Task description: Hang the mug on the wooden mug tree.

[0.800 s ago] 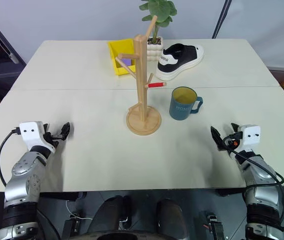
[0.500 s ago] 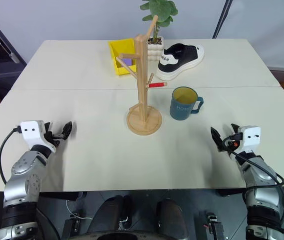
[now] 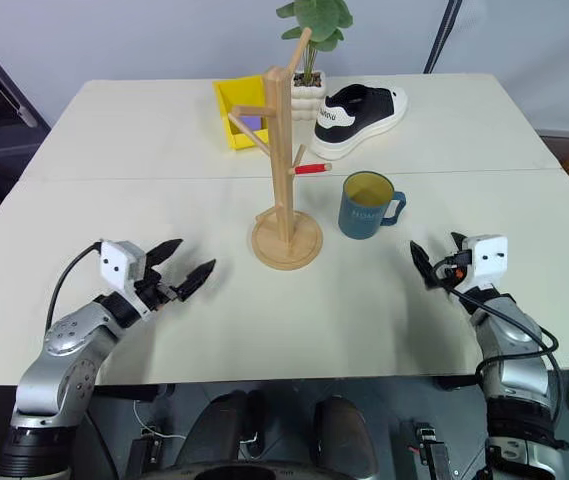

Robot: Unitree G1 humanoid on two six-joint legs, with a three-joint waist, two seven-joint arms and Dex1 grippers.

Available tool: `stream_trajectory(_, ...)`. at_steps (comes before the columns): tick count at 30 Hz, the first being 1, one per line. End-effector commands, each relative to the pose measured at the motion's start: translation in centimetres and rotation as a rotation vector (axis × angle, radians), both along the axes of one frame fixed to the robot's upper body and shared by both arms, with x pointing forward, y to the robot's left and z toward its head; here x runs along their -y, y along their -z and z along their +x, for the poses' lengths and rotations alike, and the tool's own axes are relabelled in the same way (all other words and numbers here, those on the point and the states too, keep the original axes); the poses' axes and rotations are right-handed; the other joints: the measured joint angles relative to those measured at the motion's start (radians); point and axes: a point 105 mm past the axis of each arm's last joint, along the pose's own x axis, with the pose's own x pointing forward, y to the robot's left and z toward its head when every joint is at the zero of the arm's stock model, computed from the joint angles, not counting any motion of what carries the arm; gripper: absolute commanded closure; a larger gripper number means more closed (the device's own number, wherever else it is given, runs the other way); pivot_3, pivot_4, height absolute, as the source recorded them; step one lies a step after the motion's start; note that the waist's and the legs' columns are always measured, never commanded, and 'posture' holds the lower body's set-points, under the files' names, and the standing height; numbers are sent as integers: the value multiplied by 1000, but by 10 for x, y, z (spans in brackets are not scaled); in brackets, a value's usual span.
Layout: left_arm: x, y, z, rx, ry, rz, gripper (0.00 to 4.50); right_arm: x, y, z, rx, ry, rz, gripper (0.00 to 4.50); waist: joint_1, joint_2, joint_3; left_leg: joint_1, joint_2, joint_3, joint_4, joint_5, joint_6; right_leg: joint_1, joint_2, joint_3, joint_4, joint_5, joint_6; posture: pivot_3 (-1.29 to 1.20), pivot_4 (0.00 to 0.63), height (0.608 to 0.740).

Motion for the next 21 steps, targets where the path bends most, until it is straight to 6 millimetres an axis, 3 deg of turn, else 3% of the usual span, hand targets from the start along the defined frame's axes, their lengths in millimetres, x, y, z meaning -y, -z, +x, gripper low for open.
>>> stream_trajectory(1, 22, -10, -12, 23, 144, 1, 0, -5, -8, 10, 39, 5, -12, 78, 0, 0, 0, -1, 0, 0, 0, 0, 0, -1, 0, 0, 0, 0, 0, 0, 150, 740)
stream_trajectory(9, 41, -11, -20, 34, 243, -4, 0, -10, -8, 26, 56, -11, -17, 78, 1, 0, 0, -2, 0, 1, 2, 1, 1, -1, 0, 0, 1, 0, 0, 0, 150, 740)
stream_trajectory(21, 49, -22, -23, 70, 289, -11, 0, -26, -22, 43, 92, -61, -21, 78, 1, 0, 0, -1, 0, 2, 3, 1, 2, -1, 1, 0, 3, 0, 1, 0, 150, 740)
